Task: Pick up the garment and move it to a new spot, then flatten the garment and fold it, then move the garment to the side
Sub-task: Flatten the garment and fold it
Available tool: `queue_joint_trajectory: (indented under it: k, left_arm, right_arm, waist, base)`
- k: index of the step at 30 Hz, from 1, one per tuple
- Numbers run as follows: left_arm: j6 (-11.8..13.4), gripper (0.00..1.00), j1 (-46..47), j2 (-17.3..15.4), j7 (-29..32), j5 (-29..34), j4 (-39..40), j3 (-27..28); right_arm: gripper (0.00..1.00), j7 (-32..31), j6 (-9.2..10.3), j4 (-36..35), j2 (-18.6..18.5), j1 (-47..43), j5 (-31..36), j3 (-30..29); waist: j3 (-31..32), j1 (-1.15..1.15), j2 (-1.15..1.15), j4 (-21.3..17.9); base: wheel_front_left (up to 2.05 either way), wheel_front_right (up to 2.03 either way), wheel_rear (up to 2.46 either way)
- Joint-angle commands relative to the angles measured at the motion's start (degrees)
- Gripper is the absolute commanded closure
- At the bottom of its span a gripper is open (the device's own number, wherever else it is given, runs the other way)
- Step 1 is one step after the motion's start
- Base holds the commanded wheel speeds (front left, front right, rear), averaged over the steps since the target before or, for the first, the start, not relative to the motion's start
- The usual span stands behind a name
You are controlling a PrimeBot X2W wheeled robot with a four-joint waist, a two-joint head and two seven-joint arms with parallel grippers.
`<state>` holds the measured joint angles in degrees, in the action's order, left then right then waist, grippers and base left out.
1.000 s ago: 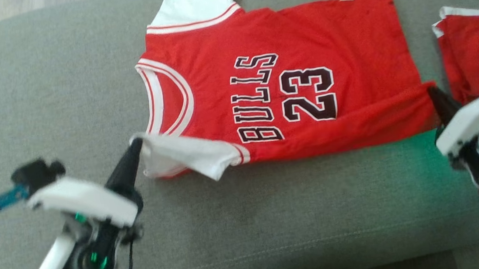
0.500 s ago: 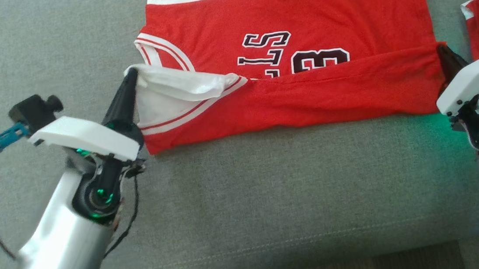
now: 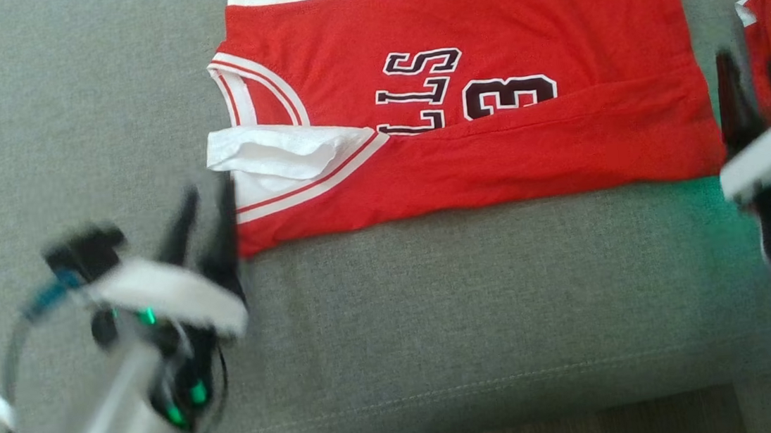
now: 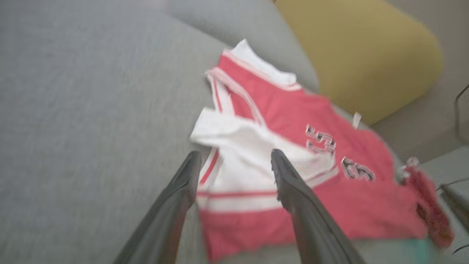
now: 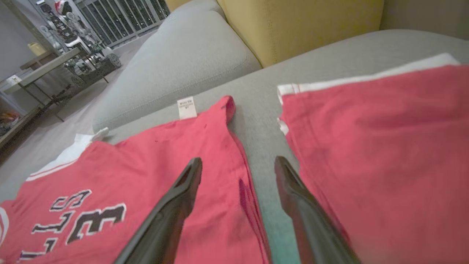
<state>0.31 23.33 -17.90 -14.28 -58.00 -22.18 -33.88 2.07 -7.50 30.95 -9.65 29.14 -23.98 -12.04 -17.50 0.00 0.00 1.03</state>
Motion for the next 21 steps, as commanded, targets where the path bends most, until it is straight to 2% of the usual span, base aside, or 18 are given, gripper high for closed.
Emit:
queue_joint_trajectory:
  k: [1, 5, 10, 13, 18, 19, 20, 21]
  left_arm:
    - [0.55, 0.00, 0.80, -2.08, -0.58, 1.43, 1.89, 1.40]
    - [3.61, 0.00, -2.07, -1.39, -0.64, 4.83, 1.86, -0.48]
    - [5.99, 0.00, -1.73, -0.47, 0.01, 6.15, -1.48, -1.64]
    - [5.87, 0.00, -0.96, 0.39, 1.04, 5.60, -3.91, -1.92]
    - [4.22, 0.00, 1.44, 1.19, 1.89, 6.31, -7.17, -3.34]
    - [3.67, 0.18, 1.99, 1.57, 2.07, 6.22, -7.68, -3.54]
    - [3.14, 0.57, 2.55, 1.92, 2.34, 6.20, -8.24, -3.84]
    - [2.68, 0.87, 3.15, 2.26, 2.37, 6.33, -8.78, -4.12]
  right_arm:
    - [0.00, 0.45, 0.01, -2.31, 0.24, -0.92, 0.37, 0.73]
    - [0.00, -0.31, 0.01, -5.41, 1.58, -4.14, 0.62, -0.22]
    - [0.00, -1.54, 0.01, -6.83, 2.99, -5.54, 1.88, -0.80]
    - [0.00, -3.02, 0.01, -6.63, 3.83, -5.82, 2.44, -0.92]
    - [0.00, -5.20, 0.01, -5.17, 4.73, -5.23, 4.70, -2.62]
    - [0.00, -5.44, 0.01, -4.61, 4.82, -4.89, 5.78, -3.52]
    - [0.00, -6.00, 0.01, -3.82, 4.92, -4.54, 6.98, -4.39]
    - [0.00, -6.58, 0.01, -3.10, 5.01, -4.17, 8.11, -5.00]
  waist:
    - [0.02, 0.00, 0.00, 0.02]
    - [0.22, 0.00, 0.00, -0.14]
    - [0.74, 0.00, 0.00, -0.22]
    - [0.98, 0.00, 0.00, -0.30]
    - [0.60, 0.00, 0.00, -0.36]
    - [0.46, 0.00, 0.00, -0.23]
    - [0.33, 0.00, 0.00, -0.08]
    - [0.19, 0.00, 0.00, 0.09]
  base:
    - [0.00, 0.00, 0.00]
    - [0.00, 0.00, 0.00]
    - [0.00, 0.00, 0.00]
    - [0.00, 0.00, 0.00]
    - [0.00, 0.00, 0.00]
    - [0.00, 0.00, 0.00]
    - [0.00, 0.00, 0.00]
    - [0.00, 0.00, 0.00]
